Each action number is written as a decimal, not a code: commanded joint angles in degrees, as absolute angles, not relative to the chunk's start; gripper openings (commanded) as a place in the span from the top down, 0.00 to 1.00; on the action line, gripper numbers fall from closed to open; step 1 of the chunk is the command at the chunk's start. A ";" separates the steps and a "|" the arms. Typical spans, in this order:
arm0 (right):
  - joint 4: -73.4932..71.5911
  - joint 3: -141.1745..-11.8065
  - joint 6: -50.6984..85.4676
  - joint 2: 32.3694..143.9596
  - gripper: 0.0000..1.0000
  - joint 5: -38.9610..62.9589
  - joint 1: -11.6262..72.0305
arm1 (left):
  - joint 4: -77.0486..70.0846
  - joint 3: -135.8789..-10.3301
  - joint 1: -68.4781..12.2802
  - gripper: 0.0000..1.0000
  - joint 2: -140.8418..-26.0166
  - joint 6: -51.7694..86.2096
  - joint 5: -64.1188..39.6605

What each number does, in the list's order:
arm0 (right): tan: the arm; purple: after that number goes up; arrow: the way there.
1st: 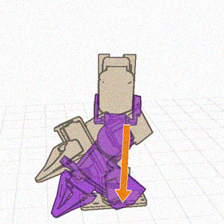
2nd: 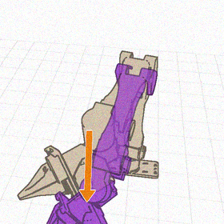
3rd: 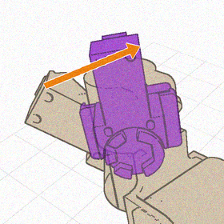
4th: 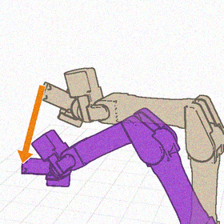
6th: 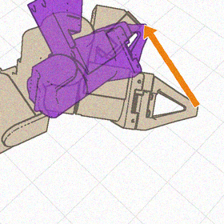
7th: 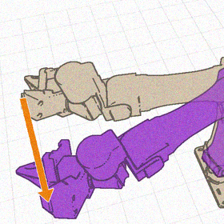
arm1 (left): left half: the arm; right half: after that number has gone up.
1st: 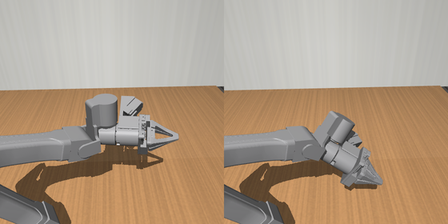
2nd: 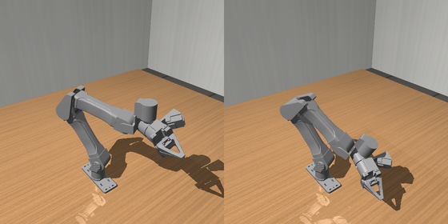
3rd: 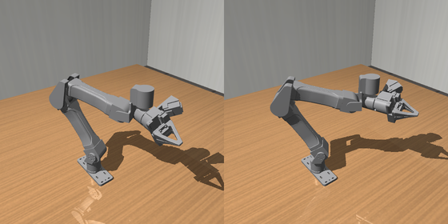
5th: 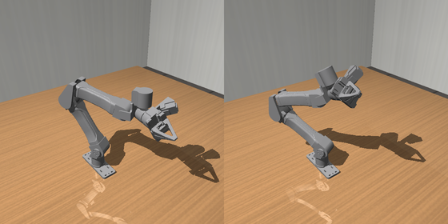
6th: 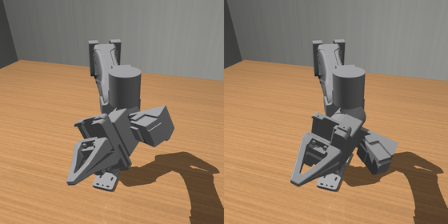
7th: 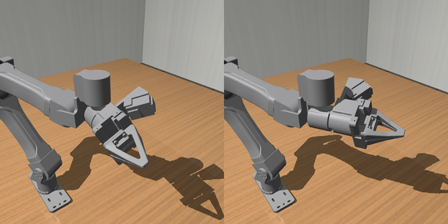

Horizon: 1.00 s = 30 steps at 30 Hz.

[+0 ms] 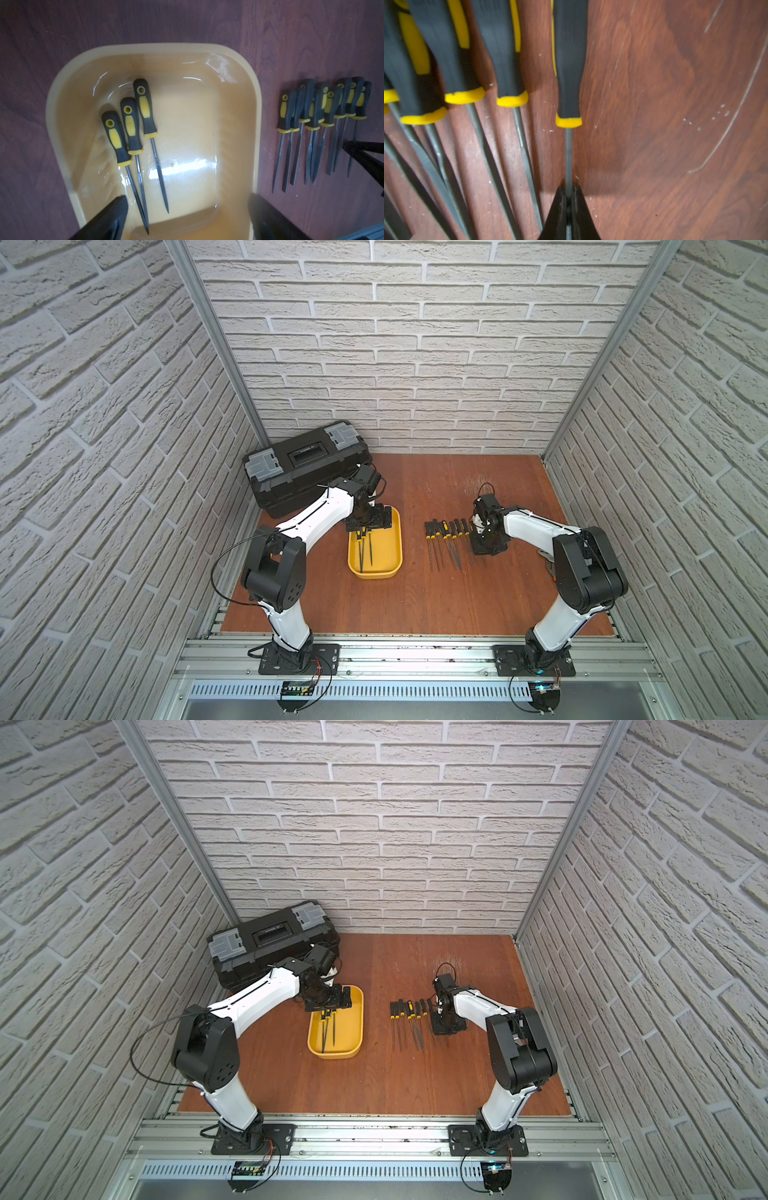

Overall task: Take the file tool out of the storage box
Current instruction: Place the file tool at the center of the board, then pick up the file tool from the storage box.

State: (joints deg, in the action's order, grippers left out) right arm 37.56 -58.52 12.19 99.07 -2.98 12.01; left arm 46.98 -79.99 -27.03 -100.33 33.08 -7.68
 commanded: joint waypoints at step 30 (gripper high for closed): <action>43.18 -59.60 13.20 85.20 0.36 -0.66 13.88 | 47.78 -80.31 -27.17 0.19 -105.41 32.02 -0.64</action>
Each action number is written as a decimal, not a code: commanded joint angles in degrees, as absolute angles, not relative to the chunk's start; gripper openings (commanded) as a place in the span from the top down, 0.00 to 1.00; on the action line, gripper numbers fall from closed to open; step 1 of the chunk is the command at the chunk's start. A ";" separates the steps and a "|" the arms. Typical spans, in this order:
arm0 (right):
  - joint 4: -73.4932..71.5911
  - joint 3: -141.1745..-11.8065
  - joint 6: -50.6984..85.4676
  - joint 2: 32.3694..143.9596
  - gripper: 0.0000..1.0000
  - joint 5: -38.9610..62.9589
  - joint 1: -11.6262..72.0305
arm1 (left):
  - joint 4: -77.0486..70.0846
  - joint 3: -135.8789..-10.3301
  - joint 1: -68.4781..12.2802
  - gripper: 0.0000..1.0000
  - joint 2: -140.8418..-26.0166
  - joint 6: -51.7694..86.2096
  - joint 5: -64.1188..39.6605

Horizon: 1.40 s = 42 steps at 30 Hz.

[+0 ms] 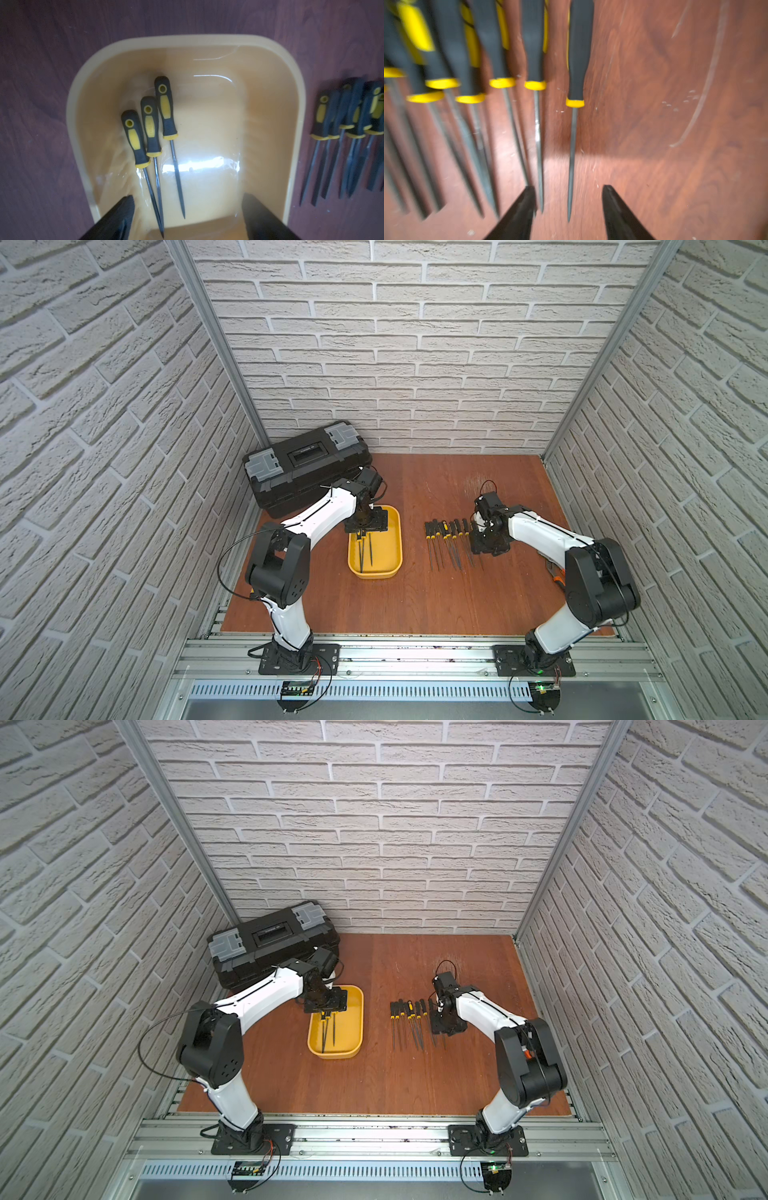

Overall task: Take the file tool out of the storage box
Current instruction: Pick up the file tool from the storage box.

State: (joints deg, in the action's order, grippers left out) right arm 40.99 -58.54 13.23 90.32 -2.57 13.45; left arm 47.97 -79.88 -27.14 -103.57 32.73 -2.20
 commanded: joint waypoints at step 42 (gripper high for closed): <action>45.88 -62.76 14.35 72.85 0.13 9.26 14.24 | 41.93 -85.74 -29.26 0.65 -117.02 31.97 10.78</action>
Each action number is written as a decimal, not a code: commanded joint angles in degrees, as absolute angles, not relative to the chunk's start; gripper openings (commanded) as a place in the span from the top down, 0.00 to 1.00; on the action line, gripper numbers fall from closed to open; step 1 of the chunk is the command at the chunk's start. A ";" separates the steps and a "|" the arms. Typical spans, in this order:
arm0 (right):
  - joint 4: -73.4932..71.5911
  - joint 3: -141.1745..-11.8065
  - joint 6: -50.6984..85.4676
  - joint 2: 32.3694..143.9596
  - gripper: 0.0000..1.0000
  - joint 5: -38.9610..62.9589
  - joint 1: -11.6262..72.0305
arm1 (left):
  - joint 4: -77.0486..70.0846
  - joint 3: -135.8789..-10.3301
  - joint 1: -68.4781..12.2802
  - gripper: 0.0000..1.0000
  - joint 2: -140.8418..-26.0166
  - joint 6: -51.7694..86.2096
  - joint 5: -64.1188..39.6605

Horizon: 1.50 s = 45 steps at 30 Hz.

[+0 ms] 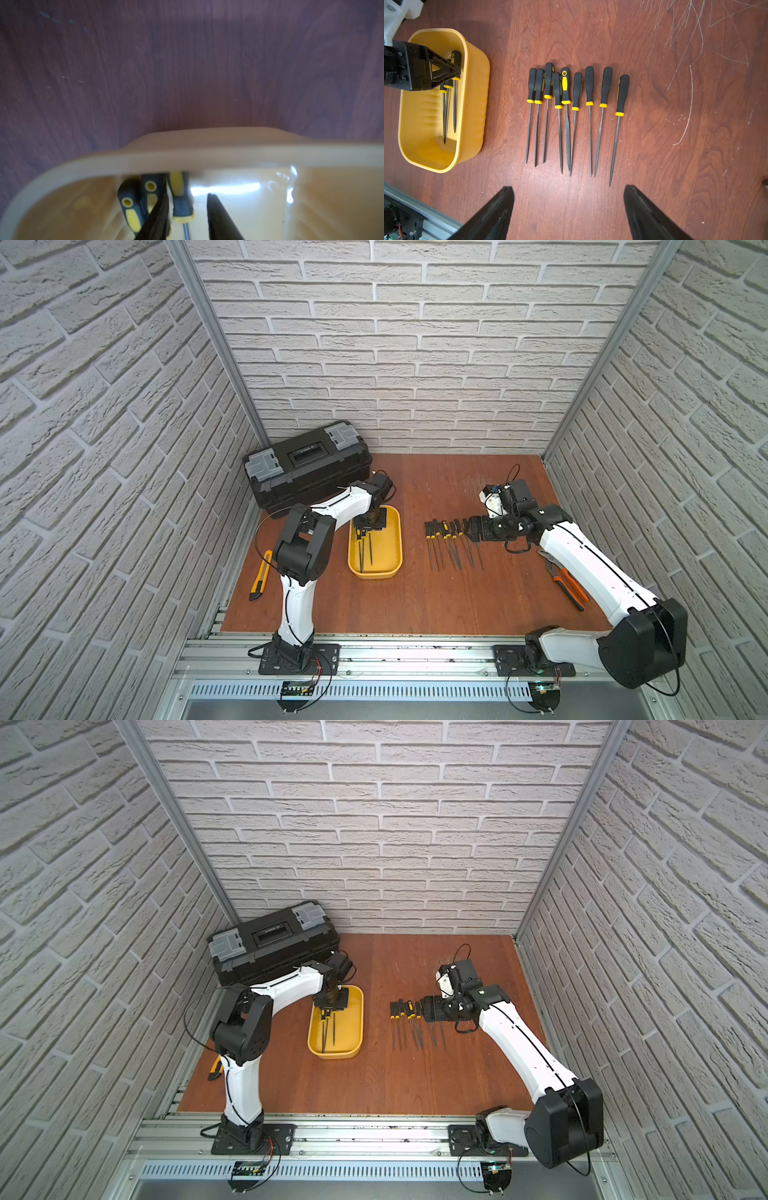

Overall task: Take the file tool out of the storage box
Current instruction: Pick up the file tool from the storage box.

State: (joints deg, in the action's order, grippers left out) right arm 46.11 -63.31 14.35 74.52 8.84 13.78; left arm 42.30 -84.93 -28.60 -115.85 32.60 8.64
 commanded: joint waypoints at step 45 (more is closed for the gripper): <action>19.73 -57.55 32.13 77.15 0.20 24.28 31.08 | 37.42 -81.47 -27.34 0.85 -101.00 37.05 -1.31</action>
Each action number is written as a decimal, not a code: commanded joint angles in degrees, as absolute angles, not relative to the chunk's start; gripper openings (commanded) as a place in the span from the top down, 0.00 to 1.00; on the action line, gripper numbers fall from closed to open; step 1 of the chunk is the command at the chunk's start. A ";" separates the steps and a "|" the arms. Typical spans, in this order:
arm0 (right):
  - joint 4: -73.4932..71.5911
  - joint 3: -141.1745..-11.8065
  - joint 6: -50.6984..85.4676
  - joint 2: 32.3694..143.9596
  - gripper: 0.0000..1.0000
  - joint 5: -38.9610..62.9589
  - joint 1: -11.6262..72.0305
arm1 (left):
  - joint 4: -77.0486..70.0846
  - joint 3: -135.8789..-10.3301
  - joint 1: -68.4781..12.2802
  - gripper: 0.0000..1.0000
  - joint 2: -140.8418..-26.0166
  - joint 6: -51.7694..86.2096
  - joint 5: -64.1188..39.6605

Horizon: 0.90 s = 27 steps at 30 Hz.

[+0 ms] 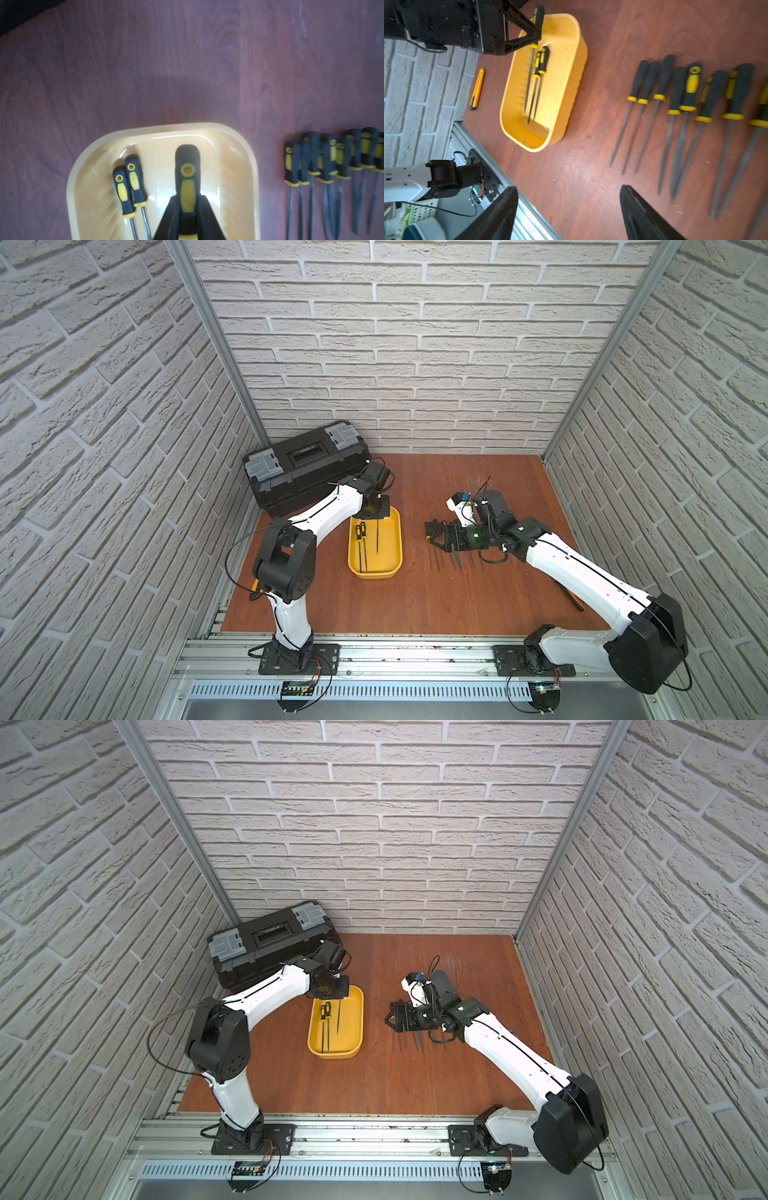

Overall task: Take the file tool out of the storage box
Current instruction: Pick up the file tool from the storage box, then place the file tool at the center of the board.

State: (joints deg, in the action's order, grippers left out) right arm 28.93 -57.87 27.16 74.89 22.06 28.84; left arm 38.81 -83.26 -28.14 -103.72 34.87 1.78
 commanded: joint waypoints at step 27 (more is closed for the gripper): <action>8.26 -69.32 35.33 93.89 0.55 25.47 38.95 | 28.66 -76.38 -25.09 0.85 -88.78 48.93 -16.71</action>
